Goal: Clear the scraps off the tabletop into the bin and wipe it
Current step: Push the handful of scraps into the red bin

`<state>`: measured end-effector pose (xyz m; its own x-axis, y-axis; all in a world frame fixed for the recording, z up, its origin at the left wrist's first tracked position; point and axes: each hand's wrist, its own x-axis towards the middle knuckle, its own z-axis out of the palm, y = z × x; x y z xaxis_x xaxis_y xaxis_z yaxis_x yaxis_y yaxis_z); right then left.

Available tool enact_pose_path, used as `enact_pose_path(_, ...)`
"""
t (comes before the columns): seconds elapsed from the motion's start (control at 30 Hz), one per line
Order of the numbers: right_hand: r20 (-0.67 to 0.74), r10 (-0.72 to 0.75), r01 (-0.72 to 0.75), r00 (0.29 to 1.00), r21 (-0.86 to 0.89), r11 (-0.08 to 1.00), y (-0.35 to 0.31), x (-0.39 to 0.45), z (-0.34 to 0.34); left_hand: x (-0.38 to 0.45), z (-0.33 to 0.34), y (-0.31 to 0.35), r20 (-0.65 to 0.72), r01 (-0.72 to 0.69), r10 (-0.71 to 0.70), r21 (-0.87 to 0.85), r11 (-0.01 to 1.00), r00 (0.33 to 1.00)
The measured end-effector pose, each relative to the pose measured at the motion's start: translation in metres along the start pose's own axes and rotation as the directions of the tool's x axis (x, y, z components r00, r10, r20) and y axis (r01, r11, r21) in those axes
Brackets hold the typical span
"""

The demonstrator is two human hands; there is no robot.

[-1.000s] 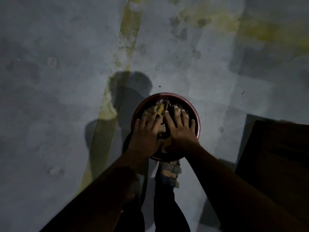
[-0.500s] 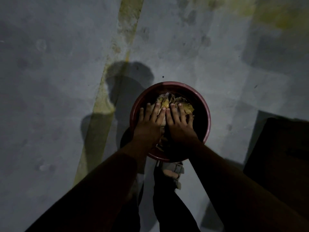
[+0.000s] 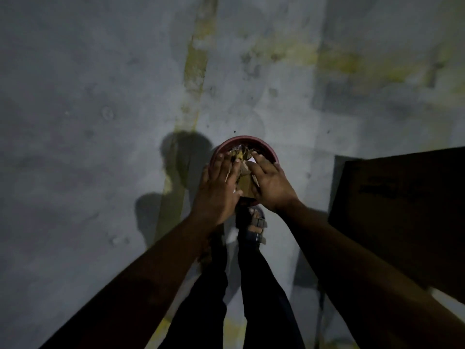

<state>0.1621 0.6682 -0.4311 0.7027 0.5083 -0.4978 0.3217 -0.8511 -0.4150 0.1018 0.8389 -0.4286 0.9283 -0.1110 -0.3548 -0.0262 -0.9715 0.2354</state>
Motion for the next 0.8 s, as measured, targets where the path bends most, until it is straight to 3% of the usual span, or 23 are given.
enact_pose_path(0.17,-0.163,0.049,-0.058,0.985,-0.051,0.997,-0.054,-0.112,-0.068,-0.073,-0.1,0.036,-0.096,-0.131,0.137,0.068,0.989,0.986)
enact_pose_path(0.3,-0.3,0.189,-0.2,0.935,-0.008,0.98,-0.098,-0.219,-0.119,-0.143,-0.18,0.084,-0.163,-0.251,0.277,0.164,0.954,0.947)
enact_pose_path(0.4,-0.442,0.303,-0.31,0.844,0.058,0.949,-0.123,-0.308,-0.146,-0.186,-0.23,0.132,-0.228,-0.36,0.399,0.192,0.913,0.888)
enact_pose_path(0.6,-0.627,0.492,-0.514,0.604,0.166,0.842,-0.117,-0.457,-0.163,-0.231,-0.282,0.242,-0.159,-0.629,0.696,0.324,0.706,0.7)
enact_pose_path(0.8,-0.629,0.692,-0.631,0.355,0.385,0.674,-0.066,-0.598,-0.122,-0.264,-0.267,0.387,-0.027,-0.77,0.842,0.39,0.505,0.539)
